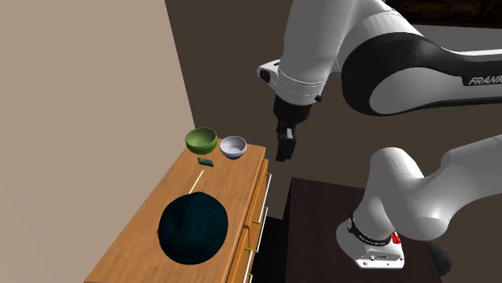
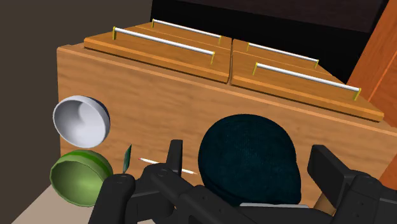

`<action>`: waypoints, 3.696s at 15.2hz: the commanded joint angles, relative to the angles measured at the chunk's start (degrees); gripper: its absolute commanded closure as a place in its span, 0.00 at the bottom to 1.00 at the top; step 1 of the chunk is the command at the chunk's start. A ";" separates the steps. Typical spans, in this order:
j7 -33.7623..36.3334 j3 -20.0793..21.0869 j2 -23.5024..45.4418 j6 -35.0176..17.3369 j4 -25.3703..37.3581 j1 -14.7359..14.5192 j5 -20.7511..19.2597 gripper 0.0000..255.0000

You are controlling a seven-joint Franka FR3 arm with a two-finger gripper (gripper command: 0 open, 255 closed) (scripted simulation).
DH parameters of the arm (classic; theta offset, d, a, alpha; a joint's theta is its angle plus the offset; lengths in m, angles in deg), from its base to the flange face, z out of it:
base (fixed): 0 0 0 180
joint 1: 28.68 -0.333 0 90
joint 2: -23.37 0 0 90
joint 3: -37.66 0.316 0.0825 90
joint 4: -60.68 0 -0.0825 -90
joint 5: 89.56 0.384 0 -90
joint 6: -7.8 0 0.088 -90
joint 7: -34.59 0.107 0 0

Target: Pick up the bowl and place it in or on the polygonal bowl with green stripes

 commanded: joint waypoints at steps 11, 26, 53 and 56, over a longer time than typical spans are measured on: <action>-8.01 -8.30 12.49 -17.52 -4.81 3.06 -5.05 0.00; -22.06 -19.00 43.36 -40.55 3.29 5.32 -3.63 0.00; -38.63 -16.68 78.17 -52.39 25.06 13.77 10.10 0.00; -38.62 -16.69 78.16 -52.39 25.06 13.76 10.10 1.00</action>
